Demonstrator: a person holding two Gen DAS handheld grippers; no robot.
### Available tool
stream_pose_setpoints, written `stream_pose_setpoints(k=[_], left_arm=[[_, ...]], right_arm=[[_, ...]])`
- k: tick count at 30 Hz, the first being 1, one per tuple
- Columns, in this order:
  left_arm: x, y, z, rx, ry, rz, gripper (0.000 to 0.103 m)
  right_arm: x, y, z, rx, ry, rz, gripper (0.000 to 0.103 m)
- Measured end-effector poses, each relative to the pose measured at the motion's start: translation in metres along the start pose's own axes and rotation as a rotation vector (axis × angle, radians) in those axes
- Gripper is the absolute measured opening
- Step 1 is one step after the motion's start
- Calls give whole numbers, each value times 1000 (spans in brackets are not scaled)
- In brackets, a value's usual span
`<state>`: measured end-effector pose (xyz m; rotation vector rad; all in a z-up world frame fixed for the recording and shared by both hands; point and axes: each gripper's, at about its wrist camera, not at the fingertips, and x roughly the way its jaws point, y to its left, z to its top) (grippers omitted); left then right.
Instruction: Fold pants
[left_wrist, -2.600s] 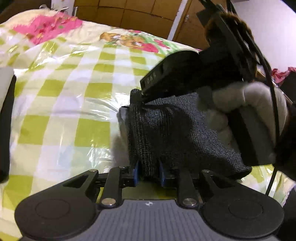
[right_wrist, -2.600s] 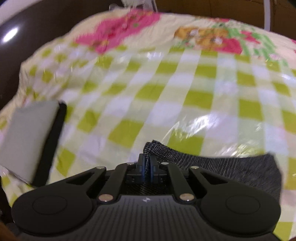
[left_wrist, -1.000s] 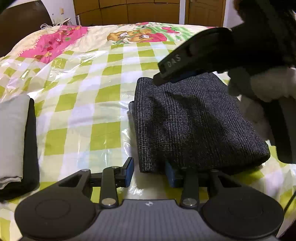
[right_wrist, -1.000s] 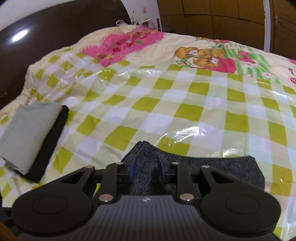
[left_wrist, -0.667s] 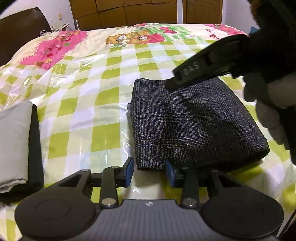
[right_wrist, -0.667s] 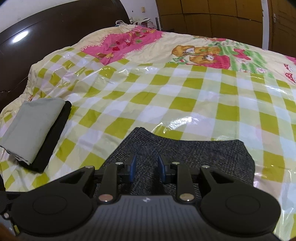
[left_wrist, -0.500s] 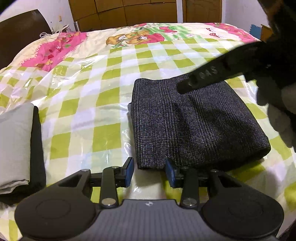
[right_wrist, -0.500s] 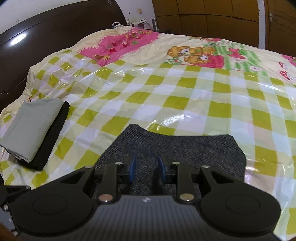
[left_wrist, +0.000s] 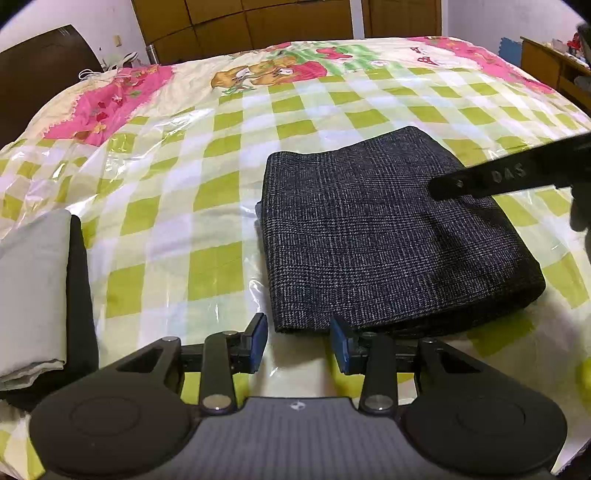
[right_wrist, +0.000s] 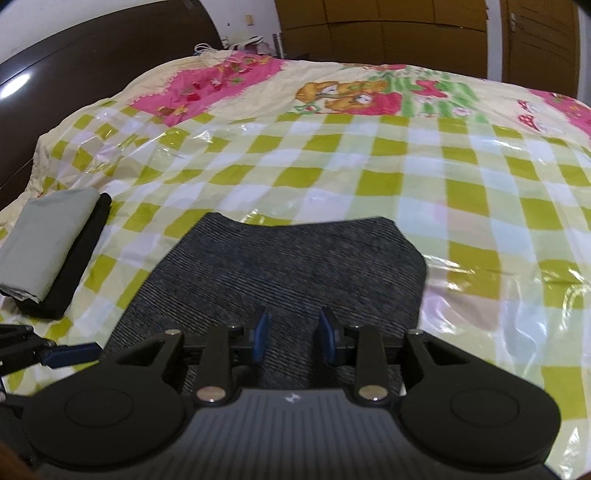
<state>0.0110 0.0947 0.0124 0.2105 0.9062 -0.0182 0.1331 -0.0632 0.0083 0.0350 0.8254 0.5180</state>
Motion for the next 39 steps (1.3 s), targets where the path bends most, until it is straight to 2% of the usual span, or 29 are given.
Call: stream_pose_setpoints(k=[12,22,28,32,36,39], left_arm=[[1,-6,1,20,4,8,51],[2,-5,1,24,8,8,53],[-6,12,4,-17,-28,-11,56],[-9,32,10,-79,-62,-29,60],[4,37,21,-103,-76,-58,62],[20,38,30,-109,-77,-78,68]], right_arm=[[-14,-27,-18,60,0,-33,33],[-18,-43,-26,92,12,-40,41],[-16,-51,-32,117,26,-17,49],[-15,-58,-34,146,27,5,54],[-8,-68,-36,210,44,50,55],[-1,-73,-36,245,57,86,57]])
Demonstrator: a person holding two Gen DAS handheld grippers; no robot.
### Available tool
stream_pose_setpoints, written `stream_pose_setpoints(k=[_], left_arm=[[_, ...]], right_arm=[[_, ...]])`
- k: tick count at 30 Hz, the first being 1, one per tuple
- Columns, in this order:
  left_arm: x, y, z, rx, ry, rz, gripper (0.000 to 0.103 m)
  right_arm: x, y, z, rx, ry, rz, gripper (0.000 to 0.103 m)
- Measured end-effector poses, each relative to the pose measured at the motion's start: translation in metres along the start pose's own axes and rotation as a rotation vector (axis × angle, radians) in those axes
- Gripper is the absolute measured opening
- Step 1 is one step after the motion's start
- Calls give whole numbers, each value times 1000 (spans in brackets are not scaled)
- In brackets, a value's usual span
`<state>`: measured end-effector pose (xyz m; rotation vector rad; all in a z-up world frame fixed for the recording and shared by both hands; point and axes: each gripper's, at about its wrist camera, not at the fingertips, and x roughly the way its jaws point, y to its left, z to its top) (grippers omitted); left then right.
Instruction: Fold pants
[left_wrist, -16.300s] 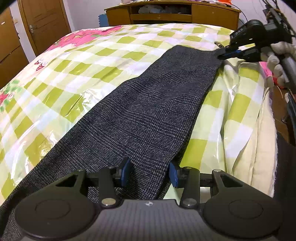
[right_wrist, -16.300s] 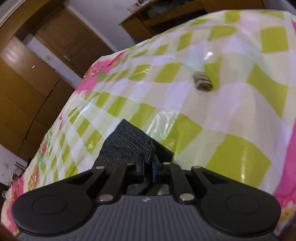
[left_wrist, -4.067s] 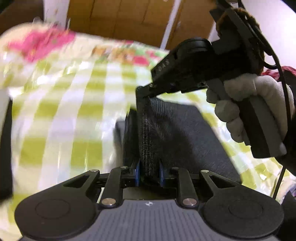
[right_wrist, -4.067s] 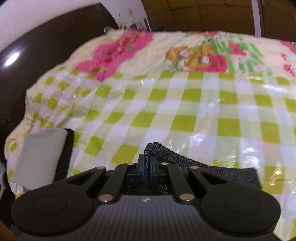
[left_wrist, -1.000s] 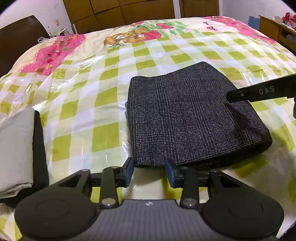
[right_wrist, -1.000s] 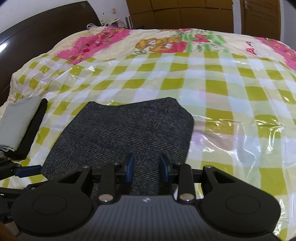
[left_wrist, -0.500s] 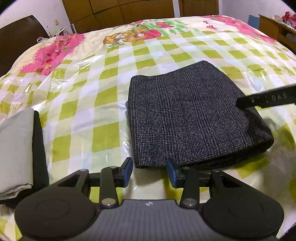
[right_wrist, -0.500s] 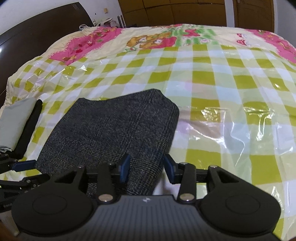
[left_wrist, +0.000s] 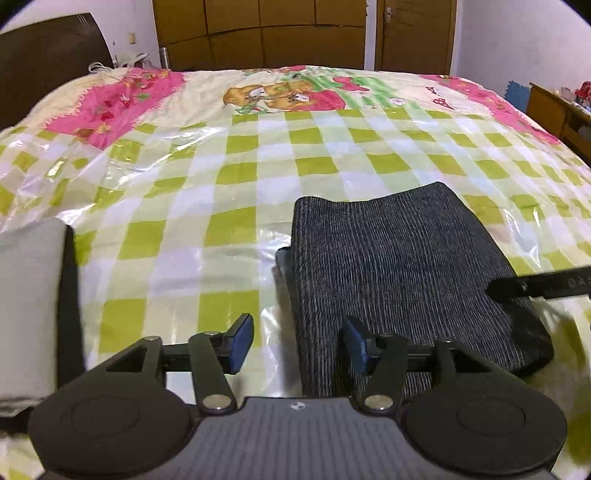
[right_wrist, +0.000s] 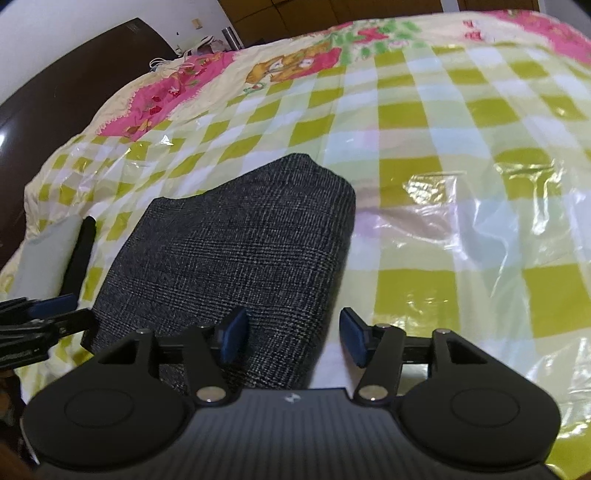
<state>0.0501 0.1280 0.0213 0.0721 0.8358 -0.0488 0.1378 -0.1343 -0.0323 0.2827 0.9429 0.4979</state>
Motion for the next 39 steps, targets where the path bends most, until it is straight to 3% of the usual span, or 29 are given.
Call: stream_pose_setpoints(k=[10,20,21,26,33,39], left_arm=[[42,5,5,-60,51,-151,80],[52,-4,-9,-95,86,-193,96],[54,-5,-10,-102,88,-192,96],[51,-20,-7,-62,79,-175,93],[65,-72,11,18,67,-259,91],[87,-122,44,93,75,-255,90]], right_arm=[[24,-11,8,98,63,166,64],[38,-5,13,76,99,183,68],[38,-4,12,70,97,176,67],[30,-5,13,63,79,148,34],[0,-35,20,83,57,89,30],[-13,-76,38,141,2,-30,31]])
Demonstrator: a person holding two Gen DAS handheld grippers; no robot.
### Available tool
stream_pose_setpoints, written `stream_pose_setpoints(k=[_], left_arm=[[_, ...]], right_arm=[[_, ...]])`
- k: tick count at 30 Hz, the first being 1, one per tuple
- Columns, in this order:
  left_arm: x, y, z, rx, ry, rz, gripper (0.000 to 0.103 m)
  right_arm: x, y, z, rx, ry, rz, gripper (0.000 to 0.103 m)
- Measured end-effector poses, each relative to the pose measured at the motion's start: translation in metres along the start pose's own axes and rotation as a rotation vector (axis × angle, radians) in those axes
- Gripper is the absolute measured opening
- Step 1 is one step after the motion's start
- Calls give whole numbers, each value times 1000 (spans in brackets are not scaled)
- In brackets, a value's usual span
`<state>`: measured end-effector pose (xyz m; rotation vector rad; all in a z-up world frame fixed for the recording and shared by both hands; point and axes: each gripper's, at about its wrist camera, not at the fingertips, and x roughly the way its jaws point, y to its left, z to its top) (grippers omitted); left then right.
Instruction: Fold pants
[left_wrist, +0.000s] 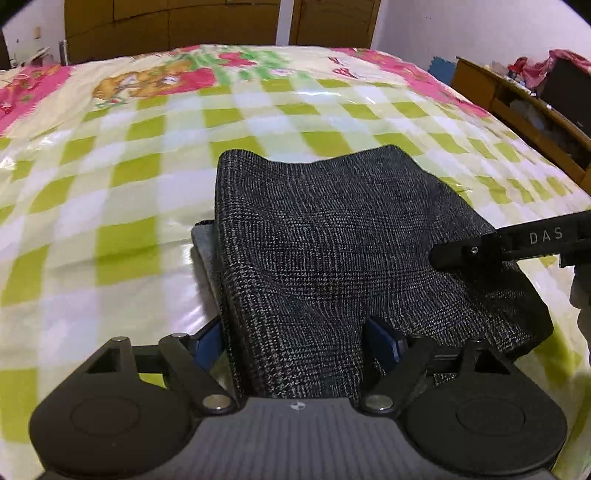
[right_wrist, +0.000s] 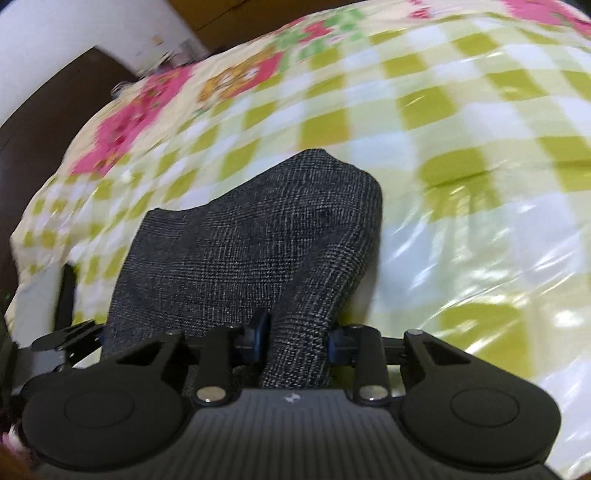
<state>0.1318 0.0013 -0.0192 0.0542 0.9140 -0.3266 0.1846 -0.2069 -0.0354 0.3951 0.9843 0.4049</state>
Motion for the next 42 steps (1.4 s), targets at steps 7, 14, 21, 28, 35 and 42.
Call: stream_pose_setpoints(k=[7,14,21,28,35,42], left_arm=[[12,-47,9,86,1,11,90],[-5,-51,7,110,-20,71,90],[-9,-61,1,158,-6,118,90],[-12,-64,-6,160,5,126,90],[-16,-64,-11,160,4,131,90],[-24,-58,-16,102,-1,120,91]], right_arm=[[-19,-31,9,0,-27,-144,37],[-56,-26,-5,-32,-136,-278,39],[-62,16,-33,-186,-184,-298,38],[-56,15,-48,-158,-158,-280,38],[-63,20,-54,-150,-167,-271,37],[-68,24,-61,-145,-173,-264,37]])
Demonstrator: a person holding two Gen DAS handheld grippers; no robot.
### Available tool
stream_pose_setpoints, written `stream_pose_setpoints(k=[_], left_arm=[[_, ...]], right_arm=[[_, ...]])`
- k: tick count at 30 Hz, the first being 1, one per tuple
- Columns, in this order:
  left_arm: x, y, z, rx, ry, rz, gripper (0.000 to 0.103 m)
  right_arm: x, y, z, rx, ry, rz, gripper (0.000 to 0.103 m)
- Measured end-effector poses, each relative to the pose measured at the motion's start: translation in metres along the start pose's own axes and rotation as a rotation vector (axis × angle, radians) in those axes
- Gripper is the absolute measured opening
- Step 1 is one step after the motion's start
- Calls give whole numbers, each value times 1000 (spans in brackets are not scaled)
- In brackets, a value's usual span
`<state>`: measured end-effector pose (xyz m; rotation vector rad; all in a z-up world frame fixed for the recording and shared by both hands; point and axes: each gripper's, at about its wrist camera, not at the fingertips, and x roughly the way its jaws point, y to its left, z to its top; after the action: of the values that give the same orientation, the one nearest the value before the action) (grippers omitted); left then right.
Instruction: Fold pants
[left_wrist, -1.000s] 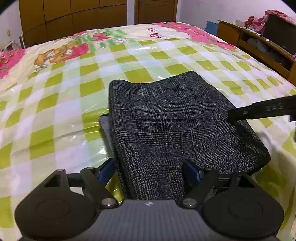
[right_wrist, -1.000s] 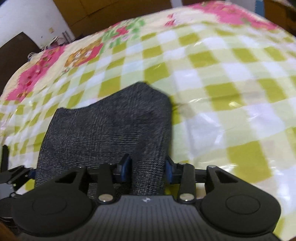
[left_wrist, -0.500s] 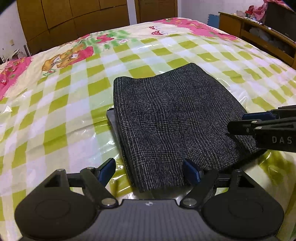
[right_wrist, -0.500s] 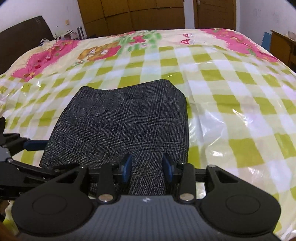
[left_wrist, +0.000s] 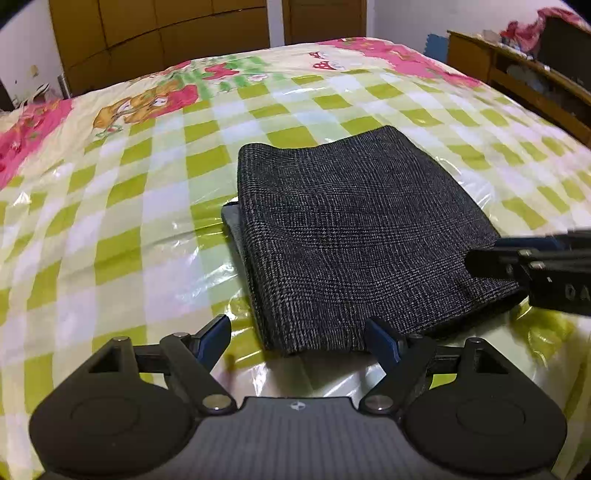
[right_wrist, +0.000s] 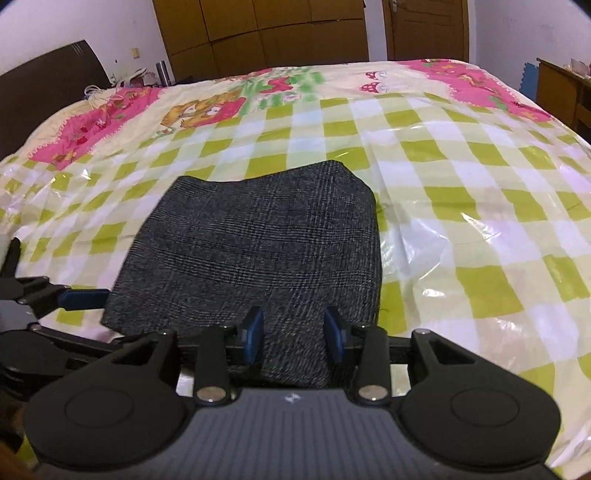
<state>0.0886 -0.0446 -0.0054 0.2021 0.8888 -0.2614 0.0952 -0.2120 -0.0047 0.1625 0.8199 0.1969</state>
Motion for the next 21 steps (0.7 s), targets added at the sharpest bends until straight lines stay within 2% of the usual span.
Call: stream_pose_setpoints(k=[7,12,21], left_arm=[[-13,3,-12,-40,-26,38,91],[-21,3,-20,-75,-41,9,92],[-31,-5,-32,-46,-72,77,99]], right_arm=[[-15,9,-18,47,-16,20,37],[-16,18,-31,48,4,7,38],[-16,39,-49,23,26,-26,38]])
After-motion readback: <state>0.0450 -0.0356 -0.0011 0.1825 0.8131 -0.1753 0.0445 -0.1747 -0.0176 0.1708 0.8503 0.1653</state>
